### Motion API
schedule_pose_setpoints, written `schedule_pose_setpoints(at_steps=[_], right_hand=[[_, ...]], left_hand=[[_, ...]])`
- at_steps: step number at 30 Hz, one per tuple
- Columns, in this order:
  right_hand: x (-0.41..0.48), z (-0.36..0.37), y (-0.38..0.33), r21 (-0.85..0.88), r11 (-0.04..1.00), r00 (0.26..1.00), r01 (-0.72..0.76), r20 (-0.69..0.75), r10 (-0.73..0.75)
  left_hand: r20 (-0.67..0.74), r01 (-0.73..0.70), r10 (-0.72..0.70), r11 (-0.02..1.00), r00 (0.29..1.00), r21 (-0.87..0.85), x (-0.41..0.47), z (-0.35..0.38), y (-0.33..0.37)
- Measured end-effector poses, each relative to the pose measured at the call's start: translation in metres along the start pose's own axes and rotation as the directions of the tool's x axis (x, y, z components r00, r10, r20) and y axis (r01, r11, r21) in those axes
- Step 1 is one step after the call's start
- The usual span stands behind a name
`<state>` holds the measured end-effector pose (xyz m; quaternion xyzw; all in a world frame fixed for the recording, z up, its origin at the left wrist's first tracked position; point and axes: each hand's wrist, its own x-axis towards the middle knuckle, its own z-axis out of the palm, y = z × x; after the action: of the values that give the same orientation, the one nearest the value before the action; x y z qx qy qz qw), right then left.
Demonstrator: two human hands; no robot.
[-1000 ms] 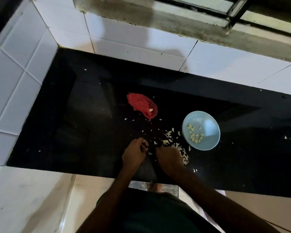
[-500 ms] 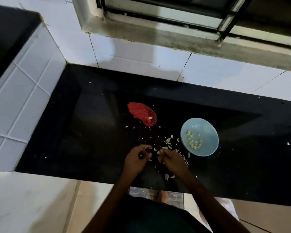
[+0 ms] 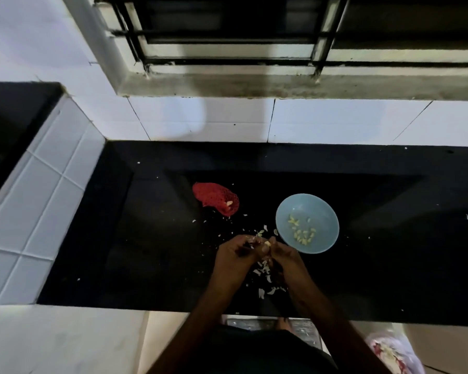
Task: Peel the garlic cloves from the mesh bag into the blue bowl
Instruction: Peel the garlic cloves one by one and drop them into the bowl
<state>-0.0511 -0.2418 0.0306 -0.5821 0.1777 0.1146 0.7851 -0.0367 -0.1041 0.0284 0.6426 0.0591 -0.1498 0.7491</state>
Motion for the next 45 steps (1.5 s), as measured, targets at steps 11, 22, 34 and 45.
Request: schedule_pose_setpoints(at_steps=[11, 22, 34, 45], right_hand=[[-0.009, -0.024, -0.033, -0.364, 0.838, 0.908, 0.406, 0.060, -0.414], [0.002, -0.019, -0.037, -0.521, 0.708, 0.851, 0.476, 0.072, -0.520], [-0.006, -0.016, -0.029, -0.710, 0.423, 0.776, 0.563, 0.277, -0.567], [0.005, -0.030, -0.044, -0.502, 0.653, 0.816, 0.567, 0.231, -0.530]], left_hand=[[-0.018, -0.053, 0.054, 0.998, 0.998, 0.028, 0.004, 0.011, 0.028], [-0.005, -0.082, 0.082, 0.996, 0.997, 0.046, 0.005, 0.011, 0.031], [-0.060, -0.089, 0.085, 0.993, 0.995, -0.081, 0.004, 0.016, 0.031], [0.000, -0.104, 0.104, 0.993, 0.995, -0.060, 0.003, 0.012, 0.030]])
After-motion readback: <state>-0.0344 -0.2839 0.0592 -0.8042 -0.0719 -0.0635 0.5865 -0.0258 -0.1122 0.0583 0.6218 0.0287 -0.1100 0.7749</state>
